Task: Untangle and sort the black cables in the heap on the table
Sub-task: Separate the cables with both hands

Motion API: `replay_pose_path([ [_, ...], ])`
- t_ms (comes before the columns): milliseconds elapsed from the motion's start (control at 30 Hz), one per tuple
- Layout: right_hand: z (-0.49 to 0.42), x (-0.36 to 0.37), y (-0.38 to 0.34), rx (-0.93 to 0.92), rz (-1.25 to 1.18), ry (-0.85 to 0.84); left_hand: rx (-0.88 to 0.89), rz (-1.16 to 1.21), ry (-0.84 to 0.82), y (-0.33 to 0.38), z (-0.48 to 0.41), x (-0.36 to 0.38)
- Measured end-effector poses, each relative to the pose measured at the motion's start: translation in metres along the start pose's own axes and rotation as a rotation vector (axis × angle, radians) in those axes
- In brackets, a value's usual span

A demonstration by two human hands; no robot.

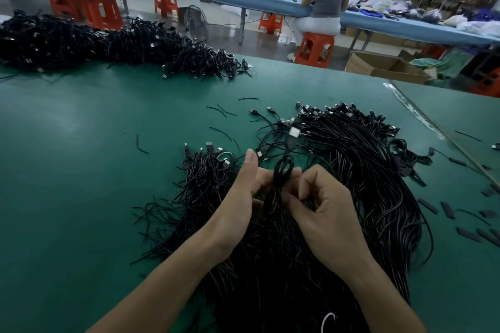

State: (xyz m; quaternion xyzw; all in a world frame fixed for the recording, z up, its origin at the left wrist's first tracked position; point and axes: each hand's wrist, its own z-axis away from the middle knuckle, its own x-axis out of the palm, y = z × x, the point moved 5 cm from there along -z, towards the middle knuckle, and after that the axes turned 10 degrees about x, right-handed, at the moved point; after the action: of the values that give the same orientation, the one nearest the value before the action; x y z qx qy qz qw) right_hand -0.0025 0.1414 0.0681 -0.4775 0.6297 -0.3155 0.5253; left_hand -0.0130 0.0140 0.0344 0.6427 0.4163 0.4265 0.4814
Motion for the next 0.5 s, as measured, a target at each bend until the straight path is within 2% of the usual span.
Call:
replay_pose_path([
  [167,-0.005,-0.002,0.004,0.061,0.031,0.026,0.103,0.004,0.045,0.003,0.002,-0.001],
  [300,-0.003,-0.009,0.004,0.063,-0.007,0.119,0.252,-0.153,0.046,0.009,0.003,-0.005],
  [400,-0.002,-0.016,0.001,0.010,0.062,0.218,0.251,-0.304,0.146,0.005,0.003,-0.013],
  [500,0.000,-0.014,-0.003,-0.025,0.075,0.233,0.207,-0.312,0.252,-0.001,0.002,-0.018],
])
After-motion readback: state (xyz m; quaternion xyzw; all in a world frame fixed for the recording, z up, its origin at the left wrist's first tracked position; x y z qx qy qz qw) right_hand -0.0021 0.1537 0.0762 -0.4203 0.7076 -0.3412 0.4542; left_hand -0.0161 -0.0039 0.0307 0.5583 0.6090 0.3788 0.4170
